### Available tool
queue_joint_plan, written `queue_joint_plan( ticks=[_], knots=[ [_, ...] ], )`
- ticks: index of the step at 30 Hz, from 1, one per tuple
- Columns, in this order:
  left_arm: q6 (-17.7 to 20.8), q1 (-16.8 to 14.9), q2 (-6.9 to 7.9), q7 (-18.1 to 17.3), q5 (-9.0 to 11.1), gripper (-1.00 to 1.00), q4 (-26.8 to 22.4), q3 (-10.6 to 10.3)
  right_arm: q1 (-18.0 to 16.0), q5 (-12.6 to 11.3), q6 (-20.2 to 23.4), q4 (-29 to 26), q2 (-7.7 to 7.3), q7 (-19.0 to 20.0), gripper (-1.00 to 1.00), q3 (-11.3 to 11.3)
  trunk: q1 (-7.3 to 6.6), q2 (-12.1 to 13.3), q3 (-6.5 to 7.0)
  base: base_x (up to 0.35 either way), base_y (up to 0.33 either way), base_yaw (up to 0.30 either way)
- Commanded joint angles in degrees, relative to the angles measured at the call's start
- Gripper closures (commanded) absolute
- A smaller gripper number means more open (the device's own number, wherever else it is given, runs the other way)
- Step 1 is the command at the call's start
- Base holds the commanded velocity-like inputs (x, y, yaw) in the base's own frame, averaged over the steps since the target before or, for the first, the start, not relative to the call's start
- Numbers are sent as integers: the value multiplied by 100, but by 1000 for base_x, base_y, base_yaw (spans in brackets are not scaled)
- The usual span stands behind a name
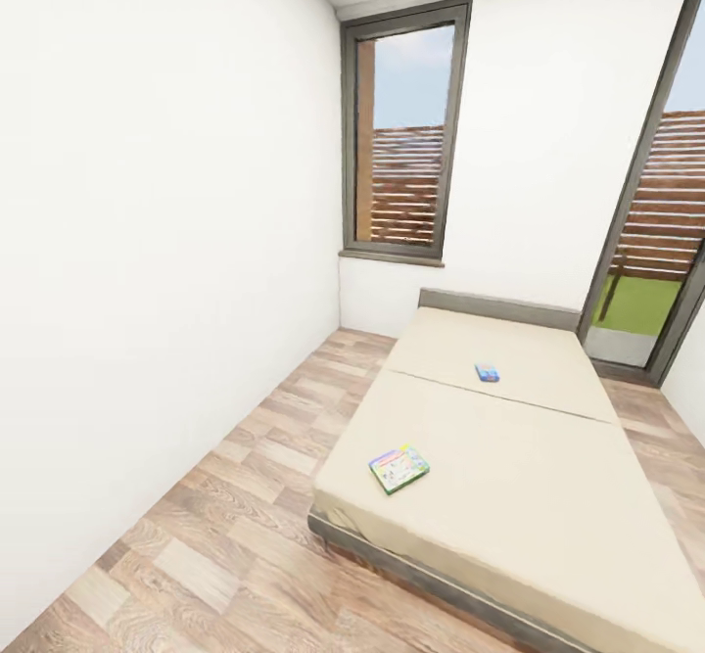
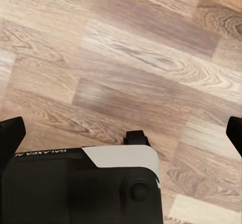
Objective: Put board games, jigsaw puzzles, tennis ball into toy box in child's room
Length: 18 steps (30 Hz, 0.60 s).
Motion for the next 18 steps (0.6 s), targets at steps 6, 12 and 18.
queue_joint_plan(
  ticks=[6,12,18],
  knots=[
    [37,-3,1,-25,23,-100,-10,6,0,-26,31,-16,1,-16,-100,-10,-131,234,98,0,0,292],
    [37,-3,1,-27,23,-100,-10,0,0,-30,11,-16,0,-15,-100,-14,-263,475,206,0,0,179],
    [37,-3,4,-27,23,-100,-10,2,0,-30,6,-16,0,-15,-100,-11,-394,715,314,0,0,22]
  ],
)
